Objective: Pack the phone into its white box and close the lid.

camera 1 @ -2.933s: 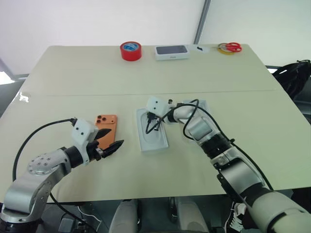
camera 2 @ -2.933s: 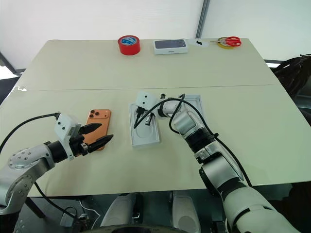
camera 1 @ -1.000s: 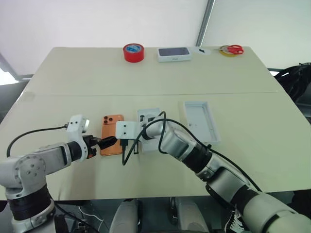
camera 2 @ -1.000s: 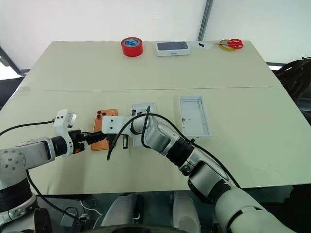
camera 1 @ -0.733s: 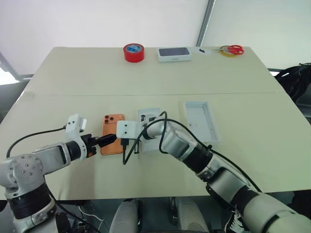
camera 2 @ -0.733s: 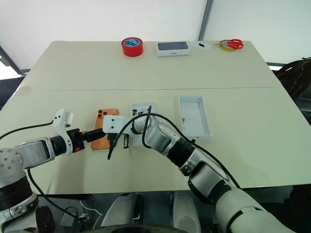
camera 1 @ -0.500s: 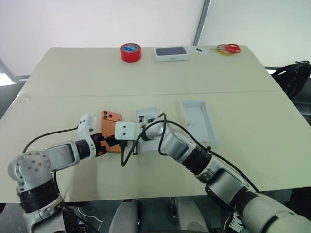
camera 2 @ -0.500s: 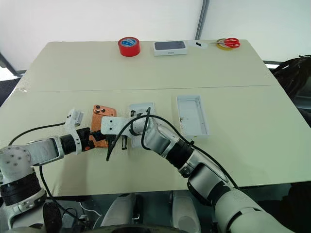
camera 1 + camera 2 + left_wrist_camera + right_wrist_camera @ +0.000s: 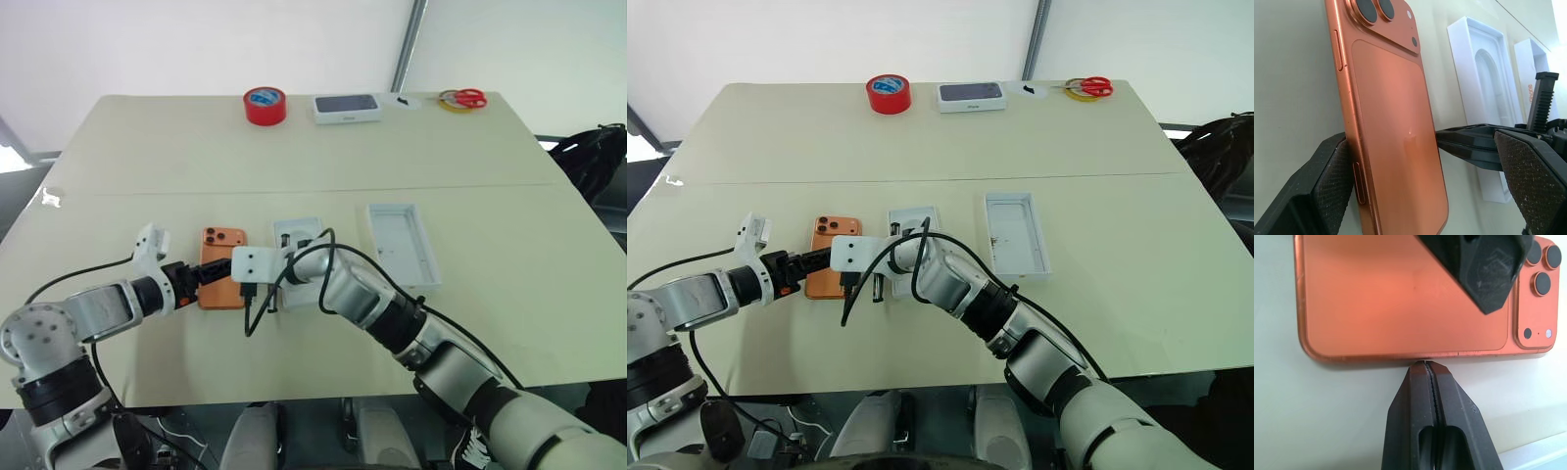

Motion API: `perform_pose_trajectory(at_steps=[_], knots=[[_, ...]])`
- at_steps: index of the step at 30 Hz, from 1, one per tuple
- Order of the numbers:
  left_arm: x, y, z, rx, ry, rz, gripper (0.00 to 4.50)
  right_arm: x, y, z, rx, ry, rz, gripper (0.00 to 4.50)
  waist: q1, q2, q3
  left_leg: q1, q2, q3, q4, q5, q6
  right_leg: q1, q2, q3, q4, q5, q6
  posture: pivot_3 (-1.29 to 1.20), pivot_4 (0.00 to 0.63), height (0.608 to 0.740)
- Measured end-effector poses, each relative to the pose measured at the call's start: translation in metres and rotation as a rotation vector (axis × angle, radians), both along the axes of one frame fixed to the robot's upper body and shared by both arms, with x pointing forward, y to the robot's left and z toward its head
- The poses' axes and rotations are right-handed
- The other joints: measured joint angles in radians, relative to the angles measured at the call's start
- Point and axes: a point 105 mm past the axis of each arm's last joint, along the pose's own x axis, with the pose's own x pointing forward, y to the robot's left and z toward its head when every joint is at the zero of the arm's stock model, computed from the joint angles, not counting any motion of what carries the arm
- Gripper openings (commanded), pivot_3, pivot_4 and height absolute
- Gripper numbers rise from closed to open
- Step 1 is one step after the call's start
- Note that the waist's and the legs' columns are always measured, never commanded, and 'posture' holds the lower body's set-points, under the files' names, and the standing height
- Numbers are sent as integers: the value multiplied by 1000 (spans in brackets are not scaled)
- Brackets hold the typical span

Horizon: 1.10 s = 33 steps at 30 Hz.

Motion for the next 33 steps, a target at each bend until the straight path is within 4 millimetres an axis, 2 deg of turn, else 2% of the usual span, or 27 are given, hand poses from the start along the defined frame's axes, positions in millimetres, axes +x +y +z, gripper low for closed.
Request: perform_pose_trajectory(at_steps=[3,13,14,15,17,18,21,26,30,33], knots=[[0,3,-1,-33,7,25,2269,0,0,0,1,-1,0,0,0,0,0,0,0,0,0,0,0,0,0,0,0,0,0,0,150,740],[0,10,-2,-100,24,65,2269,-1,-2,1,1,-8,-1,0,1,0,0,-1,0,0,0,0,0,-1,0,0,0,0,0,0,150,740],[-1,11,-2,-106,24,70,1740,-1,-2,1,1,-8,-1,0,1,0,0,-1,0,0,0,0,0,-1,-1,0,0,0,0,0,150,740],[-1,12,-2,-110,26,73,1454,-1,-2,1,0,-7,-2,0,2,0,0,-1,0,0,0,0,0,-1,-1,0,0,0,0,0,150,740],[-2,12,-4,-113,32,79,569,0,-5,2,0,-6,-5,0,3,0,0,-2,0,0,0,0,0,-2,-1,0,0,0,0,0,150,740],[-2,9,2,-153,7,64,53,1,-7,3,2,-3,-10,0,3,-1,0,-2,0,0,0,0,0,-2,-1,0,0,0,0,0,150,740],[0,10,4,-171,-1,82,53,4,-14,12,36,-11,-27,0,2,-1,0,-3,0,0,0,0,-1,-3,-1,0,0,0,0,0,150,740],[8,15,12,-274,-26,186,53,9,-40,55,241,-43,-52,0,8,-2,1,-6,0,0,0,0,-1,-6,-3,0,-1,1,1,0,150,740],[15,-11,36,-420,-70,180,53,-9,-65,82,374,12,14,0,12,-2,1,-7,-2,0,0,-1,0,-6,-9,0,-2,1,1,0,150,740],[17,-39,44,-484,-75,164,53,-13,-101,90,417,81,-24,0,16,-2,1,-7,-5,1,0,-2,2,-4,-10,-1,-4,0,-1,0,150,740]])
